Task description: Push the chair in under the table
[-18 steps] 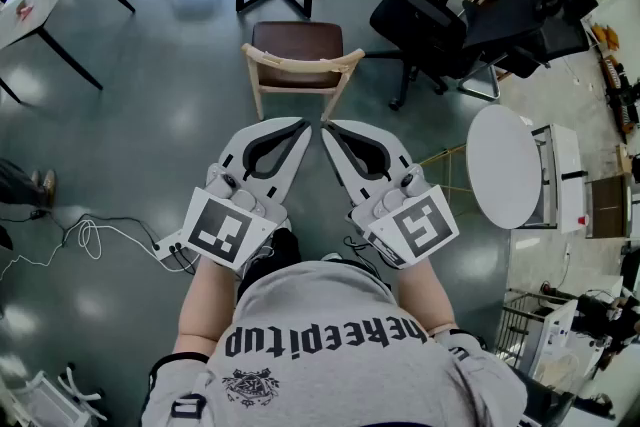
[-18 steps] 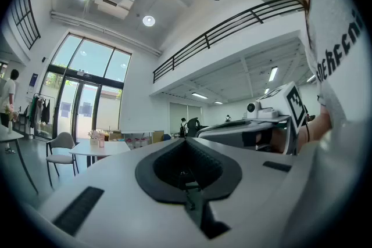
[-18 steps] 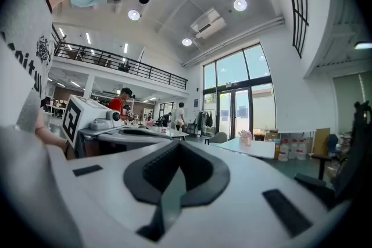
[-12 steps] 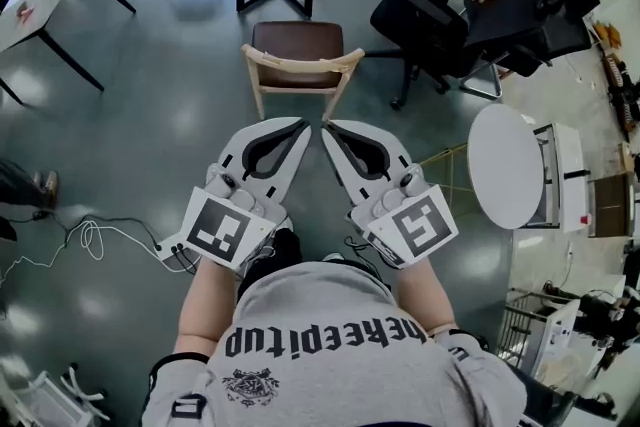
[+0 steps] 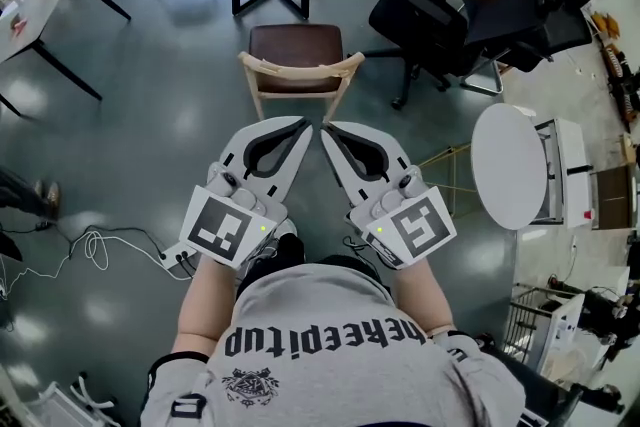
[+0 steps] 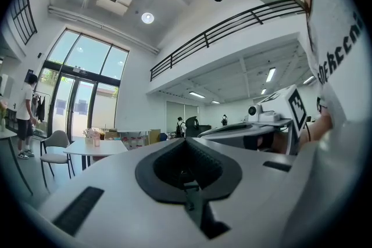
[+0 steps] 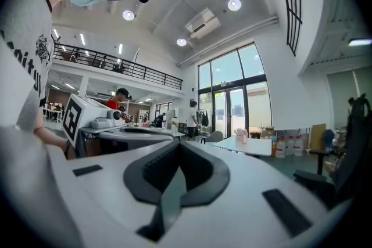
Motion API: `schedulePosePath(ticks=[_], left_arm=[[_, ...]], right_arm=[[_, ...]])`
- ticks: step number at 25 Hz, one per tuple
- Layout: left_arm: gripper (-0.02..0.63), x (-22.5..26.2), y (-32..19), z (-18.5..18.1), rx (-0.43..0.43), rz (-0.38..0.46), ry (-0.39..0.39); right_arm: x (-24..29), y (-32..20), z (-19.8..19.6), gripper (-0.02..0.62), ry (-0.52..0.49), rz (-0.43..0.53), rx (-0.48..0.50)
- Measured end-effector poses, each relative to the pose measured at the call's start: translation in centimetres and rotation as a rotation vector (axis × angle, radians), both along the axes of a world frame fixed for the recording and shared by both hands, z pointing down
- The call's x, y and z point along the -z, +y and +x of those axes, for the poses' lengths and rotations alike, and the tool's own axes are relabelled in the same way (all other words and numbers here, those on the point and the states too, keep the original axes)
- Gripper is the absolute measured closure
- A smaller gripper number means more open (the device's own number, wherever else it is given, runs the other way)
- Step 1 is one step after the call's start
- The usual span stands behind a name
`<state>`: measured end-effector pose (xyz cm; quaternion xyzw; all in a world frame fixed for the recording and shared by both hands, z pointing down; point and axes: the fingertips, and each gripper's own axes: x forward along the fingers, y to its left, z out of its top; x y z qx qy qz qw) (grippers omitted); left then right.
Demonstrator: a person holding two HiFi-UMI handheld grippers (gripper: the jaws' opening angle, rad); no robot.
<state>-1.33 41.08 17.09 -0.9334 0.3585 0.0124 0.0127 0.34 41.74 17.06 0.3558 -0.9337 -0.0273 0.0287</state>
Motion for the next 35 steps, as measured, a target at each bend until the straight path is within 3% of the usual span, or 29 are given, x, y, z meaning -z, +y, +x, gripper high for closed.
schedulePosePath(ticks=[16, 35], left_arm=[[0.591, -1.3, -4.5, -0.2, -0.042, -0.006, -0.003], [0.591, -1.6, -15.6, 1.2, 0.026, -0.017, -0.005]], right_arm=[[-1.1, -3.8, 1.1, 0.586, 0.031, -0.016, -0.061], [-1.6, -15.5, 2.2, 0.584, 0.056, -0.031, 0.038]])
